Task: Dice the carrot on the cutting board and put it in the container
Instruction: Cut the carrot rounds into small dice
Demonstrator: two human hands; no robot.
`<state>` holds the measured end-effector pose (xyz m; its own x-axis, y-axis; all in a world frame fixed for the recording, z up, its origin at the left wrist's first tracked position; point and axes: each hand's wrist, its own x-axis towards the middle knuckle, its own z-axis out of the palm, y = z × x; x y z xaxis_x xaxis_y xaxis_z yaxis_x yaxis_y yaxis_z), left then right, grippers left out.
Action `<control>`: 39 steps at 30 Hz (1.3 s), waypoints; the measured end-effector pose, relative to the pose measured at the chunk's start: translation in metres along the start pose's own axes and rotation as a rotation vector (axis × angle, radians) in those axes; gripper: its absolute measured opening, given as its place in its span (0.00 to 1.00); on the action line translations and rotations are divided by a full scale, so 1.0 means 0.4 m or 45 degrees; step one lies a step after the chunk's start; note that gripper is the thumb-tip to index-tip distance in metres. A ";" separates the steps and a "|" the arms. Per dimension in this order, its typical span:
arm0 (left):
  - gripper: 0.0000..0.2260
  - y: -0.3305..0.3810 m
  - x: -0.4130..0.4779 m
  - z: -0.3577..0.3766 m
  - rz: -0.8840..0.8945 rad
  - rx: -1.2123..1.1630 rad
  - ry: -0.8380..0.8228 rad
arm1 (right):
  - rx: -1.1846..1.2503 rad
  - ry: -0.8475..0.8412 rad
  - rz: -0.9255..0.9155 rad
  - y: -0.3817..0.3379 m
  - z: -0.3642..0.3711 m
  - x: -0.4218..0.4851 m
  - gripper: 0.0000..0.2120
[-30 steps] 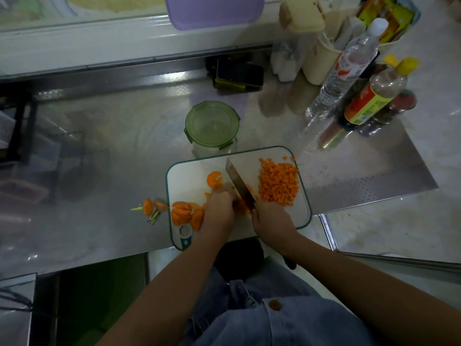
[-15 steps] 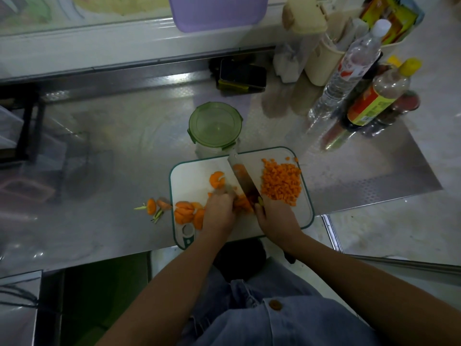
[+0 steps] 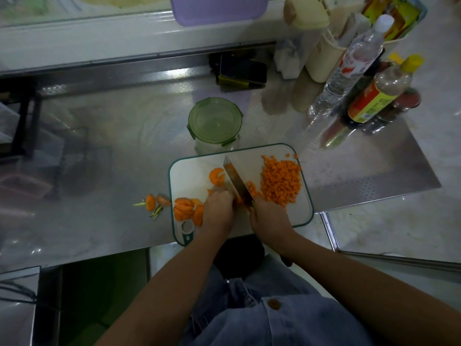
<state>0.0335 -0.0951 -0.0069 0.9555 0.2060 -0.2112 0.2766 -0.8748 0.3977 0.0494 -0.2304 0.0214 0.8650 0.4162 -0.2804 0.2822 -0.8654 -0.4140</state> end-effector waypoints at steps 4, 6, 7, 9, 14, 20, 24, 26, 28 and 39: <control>0.07 -0.001 0.008 -0.003 -0.001 0.046 -0.047 | 0.028 -0.008 0.050 -0.008 0.013 0.016 0.09; 0.08 -0.001 0.008 -0.003 0.003 0.041 -0.046 | 0.052 0.015 0.020 -0.006 0.014 0.020 0.11; 0.08 -0.002 0.007 -0.003 0.003 0.039 -0.042 | 0.062 0.033 -0.009 -0.002 0.012 0.021 0.13; 0.07 -0.004 0.003 -0.004 -0.011 0.019 -0.031 | 0.068 0.061 -0.046 0.005 -0.001 0.020 0.16; 0.05 -0.015 0.005 -0.012 -0.038 -0.014 -0.029 | 0.043 0.057 -0.083 0.001 -0.031 0.002 0.12; 0.03 0.007 -0.002 -0.016 -0.099 -0.066 -0.024 | -0.025 0.011 -0.039 -0.009 -0.014 -0.010 0.09; 0.05 0.010 -0.004 -0.015 -0.170 -0.135 -0.018 | -0.001 0.019 0.006 -0.009 0.007 -0.003 0.08; 0.05 0.010 -0.004 -0.014 -0.173 -0.157 -0.027 | -0.001 -0.003 0.024 -0.011 0.019 -0.001 0.07; 0.06 0.007 -0.005 -0.012 -0.163 -0.160 -0.045 | -0.021 -0.011 0.014 -0.013 0.026 0.005 0.08; 0.08 0.006 -0.016 -0.009 -0.195 -0.149 0.010 | 0.045 0.087 -0.095 0.003 -0.005 0.020 0.20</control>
<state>0.0284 -0.0971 -0.0013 0.9019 0.3366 -0.2706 0.4284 -0.7761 0.4627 0.0576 -0.2286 0.0206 0.8688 0.4580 -0.1881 0.3331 -0.8218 -0.4623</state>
